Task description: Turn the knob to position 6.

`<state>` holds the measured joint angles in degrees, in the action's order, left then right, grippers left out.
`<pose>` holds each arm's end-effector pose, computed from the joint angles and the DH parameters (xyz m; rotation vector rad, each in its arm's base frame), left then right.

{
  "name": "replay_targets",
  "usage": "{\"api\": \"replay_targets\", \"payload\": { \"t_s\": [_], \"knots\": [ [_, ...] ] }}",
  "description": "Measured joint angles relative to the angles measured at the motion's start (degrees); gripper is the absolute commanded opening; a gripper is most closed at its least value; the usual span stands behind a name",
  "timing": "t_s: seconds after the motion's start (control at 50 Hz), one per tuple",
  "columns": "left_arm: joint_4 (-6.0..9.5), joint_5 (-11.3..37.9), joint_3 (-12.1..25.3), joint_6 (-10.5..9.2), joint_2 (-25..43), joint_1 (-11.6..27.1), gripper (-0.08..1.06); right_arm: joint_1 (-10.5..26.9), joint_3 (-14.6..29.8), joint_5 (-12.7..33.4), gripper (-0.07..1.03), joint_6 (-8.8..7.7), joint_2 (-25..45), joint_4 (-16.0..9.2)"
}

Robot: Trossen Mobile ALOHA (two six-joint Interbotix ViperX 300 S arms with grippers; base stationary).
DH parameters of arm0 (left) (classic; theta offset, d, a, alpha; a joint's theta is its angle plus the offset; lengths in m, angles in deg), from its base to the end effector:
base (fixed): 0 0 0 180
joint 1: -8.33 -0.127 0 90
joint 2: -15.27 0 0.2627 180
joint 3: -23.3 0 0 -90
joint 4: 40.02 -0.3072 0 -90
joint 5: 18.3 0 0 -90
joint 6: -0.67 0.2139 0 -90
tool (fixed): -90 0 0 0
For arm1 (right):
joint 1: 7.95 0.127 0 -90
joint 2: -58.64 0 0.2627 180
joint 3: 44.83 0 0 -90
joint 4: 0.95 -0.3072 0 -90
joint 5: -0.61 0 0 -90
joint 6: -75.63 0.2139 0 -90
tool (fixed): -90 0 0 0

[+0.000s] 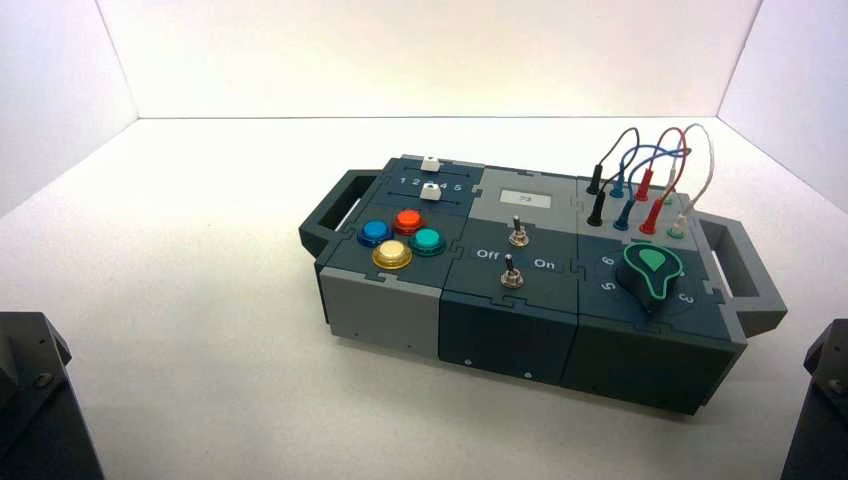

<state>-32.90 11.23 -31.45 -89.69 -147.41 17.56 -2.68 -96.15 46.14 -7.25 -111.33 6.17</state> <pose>0.2454 -0.0531 0.2575 -0.1037 0.2118 -0.2098 0.2159 0.0009 0.2590 0.0105 0.2896 -0.0020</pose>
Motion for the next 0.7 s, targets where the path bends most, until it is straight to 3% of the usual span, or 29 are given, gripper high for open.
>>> {"api": "replay_targets", "payload": {
  "t_s": [0.48, 0.7],
  "knots": [
    [0.0, 0.1, 0.0, 0.0, 0.2, 0.0, -0.03, 0.4, -0.1, 0.0, -0.02, 0.0, 2.3, 0.0],
    [0.26, 1.2, 1.2, 0.0, 7.4, 0.0, -0.03, 0.4, 1.8, 2.1, -0.02, -0.09, 12.7, -1.0]
  ]
}}
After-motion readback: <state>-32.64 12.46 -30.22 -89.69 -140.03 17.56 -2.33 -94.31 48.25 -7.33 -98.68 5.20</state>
